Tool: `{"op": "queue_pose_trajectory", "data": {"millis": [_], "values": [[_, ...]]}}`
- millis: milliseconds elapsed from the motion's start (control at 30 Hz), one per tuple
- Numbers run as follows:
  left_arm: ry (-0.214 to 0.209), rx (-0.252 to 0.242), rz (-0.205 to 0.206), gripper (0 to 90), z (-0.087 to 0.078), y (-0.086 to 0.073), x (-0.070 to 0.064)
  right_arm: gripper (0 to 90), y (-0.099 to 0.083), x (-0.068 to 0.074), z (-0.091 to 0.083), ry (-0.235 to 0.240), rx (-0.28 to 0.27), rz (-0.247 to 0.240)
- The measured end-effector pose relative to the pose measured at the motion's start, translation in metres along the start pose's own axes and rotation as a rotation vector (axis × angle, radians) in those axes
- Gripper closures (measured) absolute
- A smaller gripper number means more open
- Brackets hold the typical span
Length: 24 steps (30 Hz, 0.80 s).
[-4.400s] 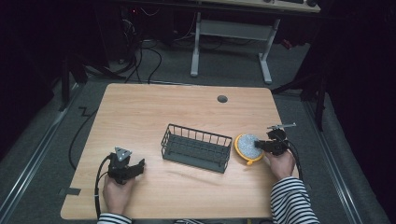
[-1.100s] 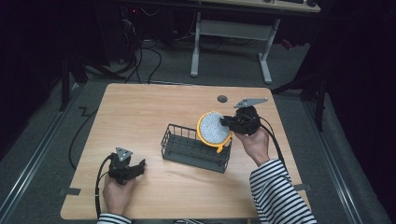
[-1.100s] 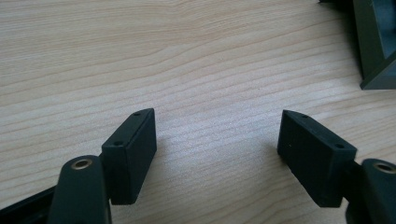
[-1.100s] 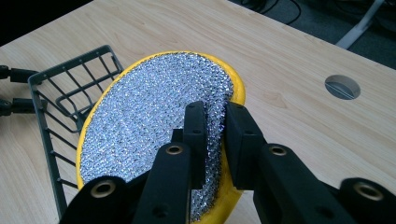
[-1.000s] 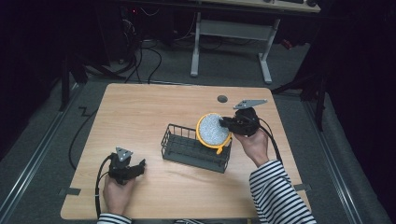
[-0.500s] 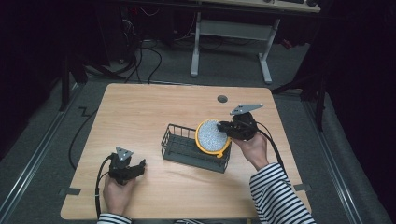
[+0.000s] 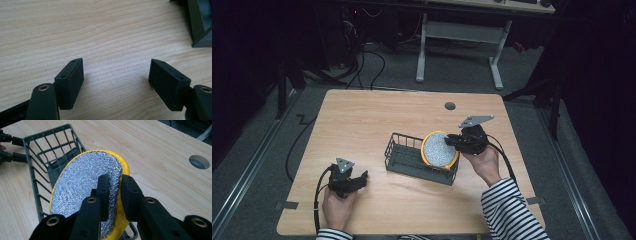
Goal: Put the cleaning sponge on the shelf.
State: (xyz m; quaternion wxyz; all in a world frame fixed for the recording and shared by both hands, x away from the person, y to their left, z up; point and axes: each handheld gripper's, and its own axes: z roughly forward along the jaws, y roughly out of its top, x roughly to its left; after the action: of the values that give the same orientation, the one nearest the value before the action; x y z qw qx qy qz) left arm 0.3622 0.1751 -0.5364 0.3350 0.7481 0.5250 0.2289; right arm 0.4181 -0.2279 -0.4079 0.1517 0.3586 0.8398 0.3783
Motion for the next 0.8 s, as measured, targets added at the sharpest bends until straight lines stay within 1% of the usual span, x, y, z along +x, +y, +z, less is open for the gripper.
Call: {"op": "queue_pose_trajectory", "data": {"millis": [200, 300, 367, 533, 600, 667, 700, 800], "values": [[0.0, 0.0, 0.0, 28.9, 0.0, 0.0, 0.0, 77.8, -0.005, 0.002, 0.0, 0.007, 0.0, -0.004], [0.0, 0.0, 0.0, 28.9, 0.0, 0.0, 0.0, 77.9, -0.009, 0.002, 0.0, 0.014, 0.009, 0.006], [0.0, 0.0, 0.0, 28.9, 0.0, 0.0, 0.0, 77.9, -0.009, 0.003, -0.001, 0.016, 0.009, 0.0], [0.0, 0.0, 0.0, 28.9, 0.0, 0.0, 0.0, 77.9, -0.01, 0.008, 0.002, 0.014, 0.039, -0.029], [0.0, 0.0, 0.0, 28.9, 0.0, 0.0, 0.0, 77.2, -0.01, 0.008, 0.002, 0.012, 0.038, -0.029], [0.0, 0.0, 0.0, 28.9, 0.0, 0.0, 0.0, 74.4, -0.01, 0.007, 0.001, 0.018, 0.036, -0.016], [0.0, 0.0, -0.001, 28.9, 0.0, 0.0, 0.0, 71.3, -0.011, 0.007, 0.001, 0.021, 0.03, -0.008], [0.0, 0.0, 0.0, 28.9, 0.0, 0.0, 0.0, 57.7, -0.011, 0.005, -0.001, 0.025, 0.011, 0.014]]}}
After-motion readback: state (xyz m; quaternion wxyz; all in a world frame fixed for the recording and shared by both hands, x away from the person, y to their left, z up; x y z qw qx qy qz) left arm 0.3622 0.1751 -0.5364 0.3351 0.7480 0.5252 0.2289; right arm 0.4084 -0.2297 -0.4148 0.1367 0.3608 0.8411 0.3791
